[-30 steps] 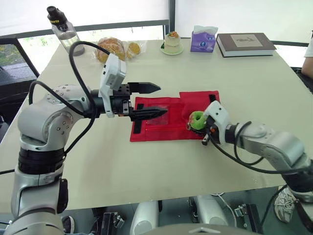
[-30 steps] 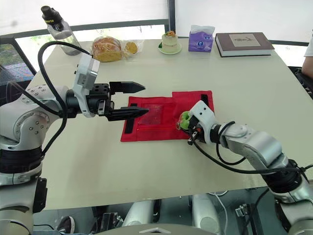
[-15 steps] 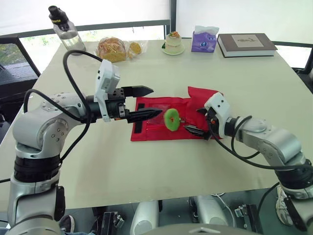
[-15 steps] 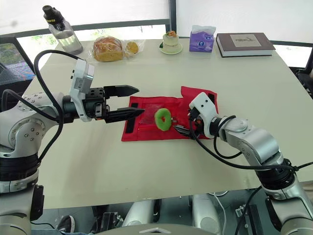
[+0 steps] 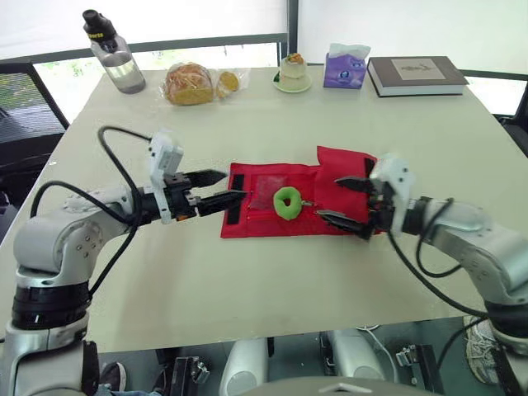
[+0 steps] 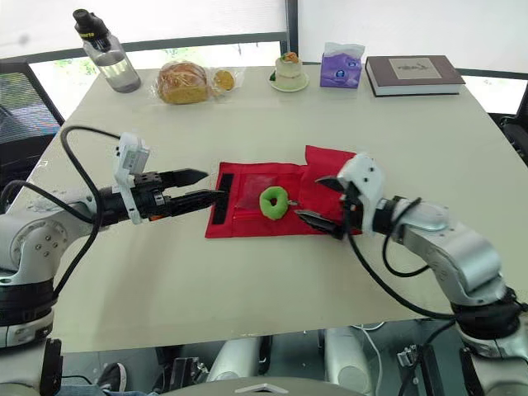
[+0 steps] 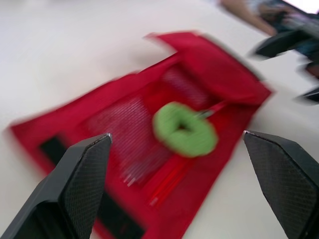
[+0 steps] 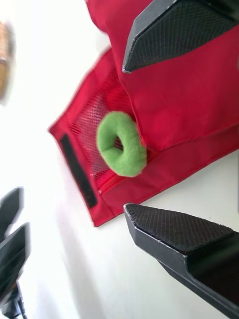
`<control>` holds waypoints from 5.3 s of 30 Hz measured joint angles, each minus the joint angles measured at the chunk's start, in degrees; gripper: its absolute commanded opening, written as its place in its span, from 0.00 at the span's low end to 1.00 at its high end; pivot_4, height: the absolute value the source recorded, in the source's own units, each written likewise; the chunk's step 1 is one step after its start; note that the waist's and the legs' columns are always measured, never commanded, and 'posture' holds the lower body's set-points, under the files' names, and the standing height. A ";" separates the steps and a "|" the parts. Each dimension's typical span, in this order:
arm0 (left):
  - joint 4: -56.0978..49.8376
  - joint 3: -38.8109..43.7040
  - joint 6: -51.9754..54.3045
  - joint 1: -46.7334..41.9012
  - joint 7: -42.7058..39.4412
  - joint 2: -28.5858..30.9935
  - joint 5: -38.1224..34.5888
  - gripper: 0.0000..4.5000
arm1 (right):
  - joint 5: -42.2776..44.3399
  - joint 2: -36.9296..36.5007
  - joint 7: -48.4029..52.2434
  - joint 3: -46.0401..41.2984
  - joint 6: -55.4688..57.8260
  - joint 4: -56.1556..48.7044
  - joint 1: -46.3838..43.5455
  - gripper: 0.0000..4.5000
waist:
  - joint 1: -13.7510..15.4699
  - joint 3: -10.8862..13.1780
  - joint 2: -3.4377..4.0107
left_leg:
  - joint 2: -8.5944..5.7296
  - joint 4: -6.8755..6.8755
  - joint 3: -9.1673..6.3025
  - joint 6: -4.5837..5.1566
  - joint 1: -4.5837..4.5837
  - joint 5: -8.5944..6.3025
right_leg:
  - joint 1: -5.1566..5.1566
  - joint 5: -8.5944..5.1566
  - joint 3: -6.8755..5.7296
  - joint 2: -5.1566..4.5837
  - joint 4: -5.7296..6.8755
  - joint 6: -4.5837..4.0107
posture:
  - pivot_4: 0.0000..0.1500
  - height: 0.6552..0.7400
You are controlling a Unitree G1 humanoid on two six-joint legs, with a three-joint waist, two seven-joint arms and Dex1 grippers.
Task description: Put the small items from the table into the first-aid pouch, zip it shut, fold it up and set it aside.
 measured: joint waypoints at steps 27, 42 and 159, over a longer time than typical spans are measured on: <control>9.27 14.48 30.81 -2.21 19.99 -19.86 -11.34 0.44 | 15.88 -8.91 8.16 -11.43 0.93 -3.43 -1.04 1.00 | 1.18 -0.07 -0.07 | -0.08 0.16 -0.05 -0.01 0.00 0.00 | 0.08 0.02 -0.07 -0.08 0.04 -0.01 | 1.00 1.00; 12.49 15.81 22.90 5.64 5.63 -9.61 -10.74 0.01 | 8.10 -8.02 9.15 -4.22 -2.98 1.00 -5.18 1.00 | 1.04 -0.08 -0.08 | -0.02 0.10 0.02 -0.02 0.04 -0.01 | 0.02 0.01 -0.06 -0.11 0.02 -0.05 | 1.00 1.00; 45.39 -28.74 -16.62 -33.99 -34.53 -33.90 24.63 0.99 | -8.45 1.15 8.58 -15.34 -21.11 13.36 20.46 0.00 | 1.28 -0.09 0.02 | -0.13 0.38 -0.09 -0.01 -0.03 0.00 | 0.17 -0.01 -0.06 0.00 0.09 0.18 | 1.00 1.00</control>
